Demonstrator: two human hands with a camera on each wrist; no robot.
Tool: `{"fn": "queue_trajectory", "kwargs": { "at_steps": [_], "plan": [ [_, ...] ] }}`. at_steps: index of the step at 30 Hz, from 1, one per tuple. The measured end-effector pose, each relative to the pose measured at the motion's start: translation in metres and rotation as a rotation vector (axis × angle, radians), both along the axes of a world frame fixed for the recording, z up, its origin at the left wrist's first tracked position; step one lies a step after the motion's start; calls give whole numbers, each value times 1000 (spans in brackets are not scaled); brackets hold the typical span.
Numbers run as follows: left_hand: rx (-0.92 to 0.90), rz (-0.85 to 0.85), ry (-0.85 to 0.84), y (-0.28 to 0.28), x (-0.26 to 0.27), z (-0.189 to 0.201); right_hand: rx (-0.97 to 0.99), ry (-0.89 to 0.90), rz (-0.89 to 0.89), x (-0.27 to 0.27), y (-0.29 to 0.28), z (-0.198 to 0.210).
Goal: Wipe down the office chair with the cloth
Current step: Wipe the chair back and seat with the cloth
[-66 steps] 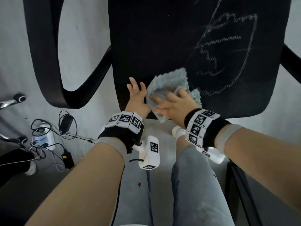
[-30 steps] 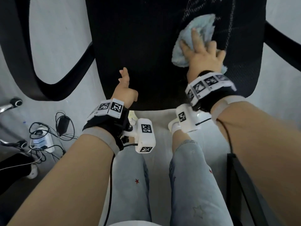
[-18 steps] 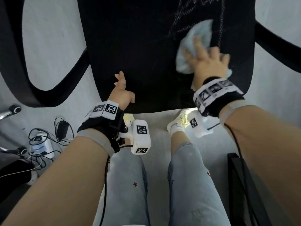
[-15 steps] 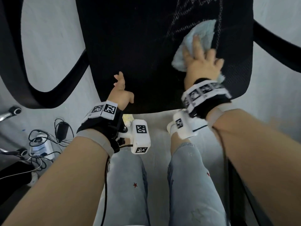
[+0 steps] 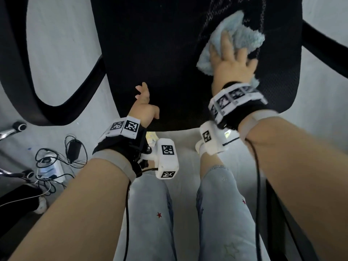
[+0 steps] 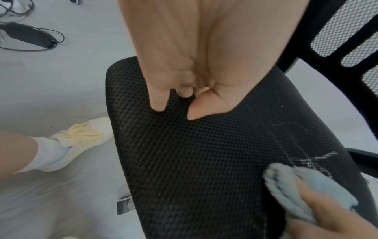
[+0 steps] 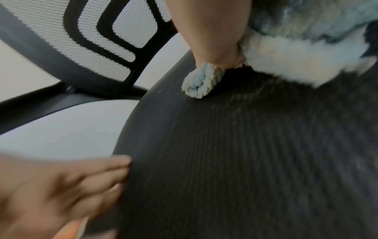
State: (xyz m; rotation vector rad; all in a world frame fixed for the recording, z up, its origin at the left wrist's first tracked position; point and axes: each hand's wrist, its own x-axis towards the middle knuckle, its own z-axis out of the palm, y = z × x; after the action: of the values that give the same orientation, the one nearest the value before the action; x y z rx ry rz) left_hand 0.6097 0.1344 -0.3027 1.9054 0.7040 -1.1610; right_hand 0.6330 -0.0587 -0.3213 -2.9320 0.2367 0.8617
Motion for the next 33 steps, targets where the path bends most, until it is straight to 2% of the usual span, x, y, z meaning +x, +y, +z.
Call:
{"fn": "queue_trajectory", "kwargs": {
  "at_steps": [1, 2, 4, 6, 7, 9, 12, 13, 15, 18, 20, 21, 22, 24, 26, 27, 29, 33],
  "plan": [
    [-19, 9, 17, -1, 3, 1, 57, 1, 12, -1, 7, 3],
    [-43, 30, 41, -3, 6, 2, 82, 19, 107, -8, 21, 9],
    [-73, 55, 74, -4, 9, 4, 174, 55, 415, -32, 45, 12],
    [-75, 43, 84, -3, 9, 4, 205, 55, 638, -35, 39, 13],
    [-59, 32, 84, -4, 8, 5, 183, 58, 670, -30, 26, 9],
    [8, -25, 85, -8, 9, 7, 48, 43, 574, -16, -6, 6],
    [39, -101, 110, -24, 14, 11, -63, 15, 91, -1, -47, 7],
    [24, -127, 106, -32, 15, 12, -58, 8, 30, -2, -45, 8],
    [-53, -183, 72, -48, 16, 13, -26, 57, 97, -10, -20, 10],
    [-153, -220, 67, -63, 15, 14, 160, 83, 399, -39, 20, 11],
    [-145, -218, 83, -63, 17, 14, 200, 46, 533, -44, 9, 12],
    [-131, -230, 89, -62, 17, 14, 144, 28, 560, -39, -6, 10],
    [-121, -246, 98, -62, 18, 14, 74, 10, 524, -32, -24, 11],
    [-104, -278, 120, -64, 20, 13, -18, -5, 243, -15, -63, 13],
    [-88, -289, 122, -69, 21, 14, 0, -101, -54, -6, -87, 20],
    [-85, -285, 115, -72, 22, 14, -2, -168, -106, -4, -89, 22],
    [-73, -275, 101, -74, 20, 14, 5, -171, -98, -7, -78, 22],
    [-62, -283, 97, -72, 19, 12, 132, -35, 228, -53, -22, 4]
  ]
}}
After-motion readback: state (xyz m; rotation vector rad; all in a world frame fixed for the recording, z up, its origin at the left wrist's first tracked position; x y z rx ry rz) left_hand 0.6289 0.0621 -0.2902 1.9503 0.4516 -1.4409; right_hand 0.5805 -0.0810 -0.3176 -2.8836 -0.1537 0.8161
